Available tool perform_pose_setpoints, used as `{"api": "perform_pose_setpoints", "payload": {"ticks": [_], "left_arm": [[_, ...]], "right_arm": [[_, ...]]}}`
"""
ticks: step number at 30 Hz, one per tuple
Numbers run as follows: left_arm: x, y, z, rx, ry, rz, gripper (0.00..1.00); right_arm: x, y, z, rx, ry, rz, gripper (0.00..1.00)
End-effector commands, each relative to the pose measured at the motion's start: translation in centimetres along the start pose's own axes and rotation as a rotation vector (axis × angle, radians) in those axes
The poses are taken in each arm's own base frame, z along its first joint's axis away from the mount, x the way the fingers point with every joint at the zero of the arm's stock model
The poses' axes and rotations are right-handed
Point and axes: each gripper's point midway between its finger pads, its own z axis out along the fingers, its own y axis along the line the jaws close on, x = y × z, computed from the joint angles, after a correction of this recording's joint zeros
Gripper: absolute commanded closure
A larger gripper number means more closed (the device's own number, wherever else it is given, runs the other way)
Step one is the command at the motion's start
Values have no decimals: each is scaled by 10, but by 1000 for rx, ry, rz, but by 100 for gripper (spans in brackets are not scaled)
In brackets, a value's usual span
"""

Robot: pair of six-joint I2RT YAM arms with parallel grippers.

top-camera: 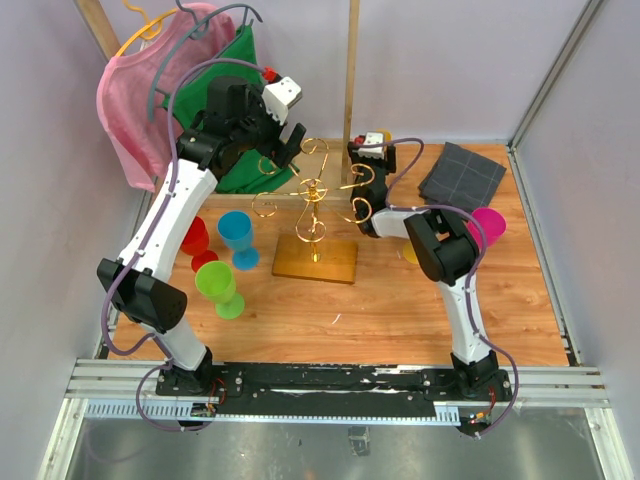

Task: Take the wine glass off the wine glass rack
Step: Place the wine glass at the center of the board.

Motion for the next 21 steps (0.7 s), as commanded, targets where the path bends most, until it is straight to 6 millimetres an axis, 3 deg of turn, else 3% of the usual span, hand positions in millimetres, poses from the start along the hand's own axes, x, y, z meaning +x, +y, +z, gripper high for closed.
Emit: {"api": "perform_pose_setpoints", "payload": {"ticks": [1,11,21], "left_arm": [[8,-9,4,33,23,11,1],[15,-13,9,53,39,2,1],[14,-13,9,56,37,-1,1]], "right_arm": [[6,-3,-4,38,-12,19,54],[27,-9,-15,53,12,5,53],[32,-8,-21,42,6,-10,47]]}}
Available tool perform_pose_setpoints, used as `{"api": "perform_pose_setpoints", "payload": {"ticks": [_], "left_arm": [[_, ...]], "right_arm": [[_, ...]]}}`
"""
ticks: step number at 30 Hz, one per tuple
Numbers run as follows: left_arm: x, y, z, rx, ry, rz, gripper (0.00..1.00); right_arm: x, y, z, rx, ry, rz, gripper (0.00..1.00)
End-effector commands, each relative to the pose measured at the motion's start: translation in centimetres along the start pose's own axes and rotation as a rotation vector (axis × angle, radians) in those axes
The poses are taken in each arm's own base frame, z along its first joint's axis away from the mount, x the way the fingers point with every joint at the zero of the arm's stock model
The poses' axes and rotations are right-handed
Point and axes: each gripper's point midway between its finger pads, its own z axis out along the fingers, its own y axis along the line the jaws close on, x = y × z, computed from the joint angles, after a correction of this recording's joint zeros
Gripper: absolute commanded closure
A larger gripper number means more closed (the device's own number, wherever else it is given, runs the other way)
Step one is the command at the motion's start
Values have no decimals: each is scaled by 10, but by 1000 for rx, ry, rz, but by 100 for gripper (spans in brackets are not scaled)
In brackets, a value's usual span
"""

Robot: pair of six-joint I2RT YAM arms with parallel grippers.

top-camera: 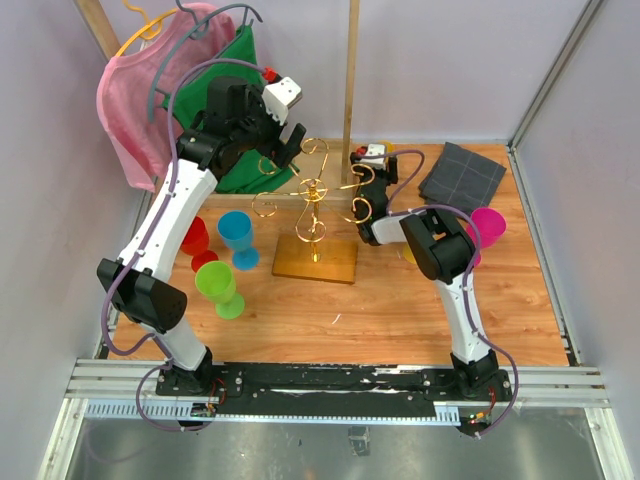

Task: Take the wine glass off the wine glass rack
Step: Place the wine glass at the center of the board.

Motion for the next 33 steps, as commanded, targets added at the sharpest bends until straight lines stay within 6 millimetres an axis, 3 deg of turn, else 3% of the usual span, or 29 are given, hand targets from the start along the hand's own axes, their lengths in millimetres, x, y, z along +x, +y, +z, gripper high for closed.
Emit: {"api": "perform_pose_setpoints", "payload": {"ticks": [1,10,17,33], "left_arm": [[13,-12,9,52,37,-3,1],[15,-14,8,58,41,-3,1],[17,-15,6,57,46,-5,1],[17,-18,2,65,43,-19,1]], "right_arm": [[2,0,-8,12,-22,4,45],[0,-3,-15,40,-28,-5,23],[-6,-3,-19,59,-42,-15,12],[-20,-10,-29,82,-54,-15,4]]}}
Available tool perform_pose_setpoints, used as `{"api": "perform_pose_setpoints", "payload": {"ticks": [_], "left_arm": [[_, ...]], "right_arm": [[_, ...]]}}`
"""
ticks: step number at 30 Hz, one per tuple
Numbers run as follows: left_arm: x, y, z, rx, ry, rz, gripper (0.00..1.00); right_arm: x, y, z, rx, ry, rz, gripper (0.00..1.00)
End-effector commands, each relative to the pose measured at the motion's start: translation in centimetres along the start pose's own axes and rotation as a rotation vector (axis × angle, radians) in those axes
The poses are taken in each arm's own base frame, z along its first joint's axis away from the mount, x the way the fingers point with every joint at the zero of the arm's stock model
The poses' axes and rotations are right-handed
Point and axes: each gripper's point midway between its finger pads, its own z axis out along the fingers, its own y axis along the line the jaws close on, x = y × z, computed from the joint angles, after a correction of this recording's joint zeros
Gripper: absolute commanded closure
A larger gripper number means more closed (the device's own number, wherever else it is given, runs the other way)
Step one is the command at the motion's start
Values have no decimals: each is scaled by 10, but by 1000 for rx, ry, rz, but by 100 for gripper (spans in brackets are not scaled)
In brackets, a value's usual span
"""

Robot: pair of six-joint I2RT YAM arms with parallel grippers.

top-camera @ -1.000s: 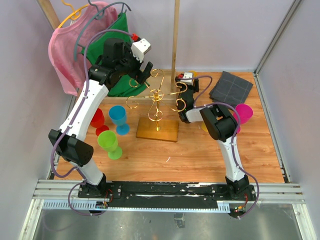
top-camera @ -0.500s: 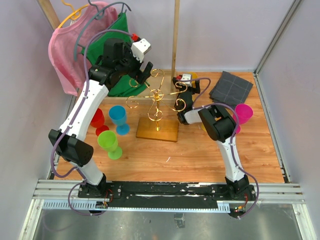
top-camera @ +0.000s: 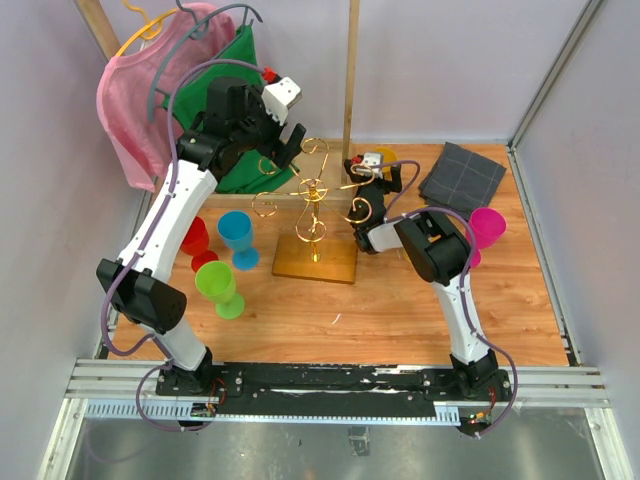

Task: Take the wine glass off the wine glass rack
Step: Place the wine glass at the center of the board.

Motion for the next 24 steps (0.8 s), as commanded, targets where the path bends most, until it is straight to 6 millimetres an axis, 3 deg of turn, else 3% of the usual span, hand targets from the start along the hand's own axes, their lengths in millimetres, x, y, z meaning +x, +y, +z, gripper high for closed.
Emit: {"api": "perform_pose_setpoints", "payload": {"ticks": [1,24], "left_arm": [[16,-17,0,62,48,-16,1],[9,-14,-2,47,34,-27,1]], "right_arm": [[-23,-5,-7,28,-38,35,4],[-77,-24,-12,44,-96,39,0]]}}
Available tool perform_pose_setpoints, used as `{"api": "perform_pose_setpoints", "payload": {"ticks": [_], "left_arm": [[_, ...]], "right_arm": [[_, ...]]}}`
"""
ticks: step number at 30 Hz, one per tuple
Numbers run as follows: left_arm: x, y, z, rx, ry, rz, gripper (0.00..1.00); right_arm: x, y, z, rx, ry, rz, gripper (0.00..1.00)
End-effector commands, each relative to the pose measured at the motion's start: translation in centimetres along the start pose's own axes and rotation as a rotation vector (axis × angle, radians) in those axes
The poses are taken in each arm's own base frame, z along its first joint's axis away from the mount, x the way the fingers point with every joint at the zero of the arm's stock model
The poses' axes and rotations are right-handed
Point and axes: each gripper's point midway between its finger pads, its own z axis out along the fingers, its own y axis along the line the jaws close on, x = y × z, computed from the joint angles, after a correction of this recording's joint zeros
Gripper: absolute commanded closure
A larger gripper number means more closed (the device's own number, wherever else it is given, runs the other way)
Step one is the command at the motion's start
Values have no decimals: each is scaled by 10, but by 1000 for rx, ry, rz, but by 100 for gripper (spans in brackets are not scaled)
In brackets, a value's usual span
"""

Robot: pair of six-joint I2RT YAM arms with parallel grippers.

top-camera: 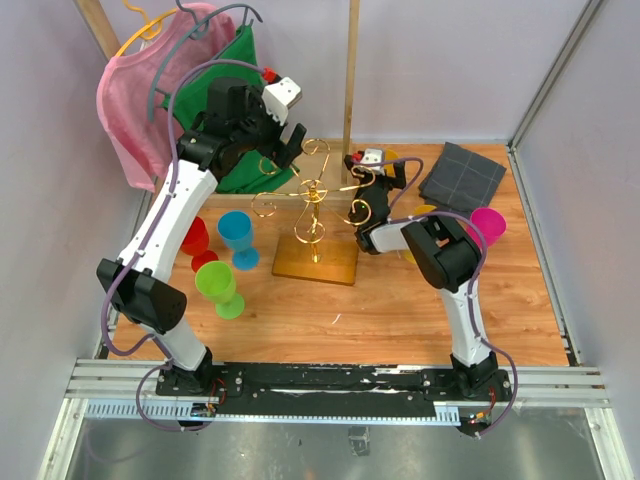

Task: Take the wine glass off the wine glass rack
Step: Place the wine glass at the center of the board.

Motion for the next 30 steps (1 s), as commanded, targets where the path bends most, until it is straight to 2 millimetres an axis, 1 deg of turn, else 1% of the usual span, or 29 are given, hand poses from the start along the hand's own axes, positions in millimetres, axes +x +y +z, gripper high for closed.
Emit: {"api": "perform_pose_setpoints", "payload": {"ticks": [1,8,13,17,22,24,27,30], "left_arm": [[8,-13,-2,45,32,-13,1],[4,-11,-5,37,26,-17,1],[2,-10,-6,31,23,-17,1],[3,-9,-7,25,27,-15,1],[0,-8,-9,18,21,-15,1],[-2,-7,-9,15,18,-15,1],[-4,-7,-8,15,18,-15,1],[-5,-5,-7,12,18,-16,1]], "right_arm": [[-43,-12,-3,29,-63,58,0],[-64,-20,-2,35,-88,55,1],[-68,-25,1,53,-88,38,2],[-71,-33,4,73,-88,45,2],[-72,-45,16,111,-92,43,2],[-78,-52,20,125,-99,44,2],[-91,-62,25,134,-117,52,2],[-94,-72,32,149,-114,42,2]]}}
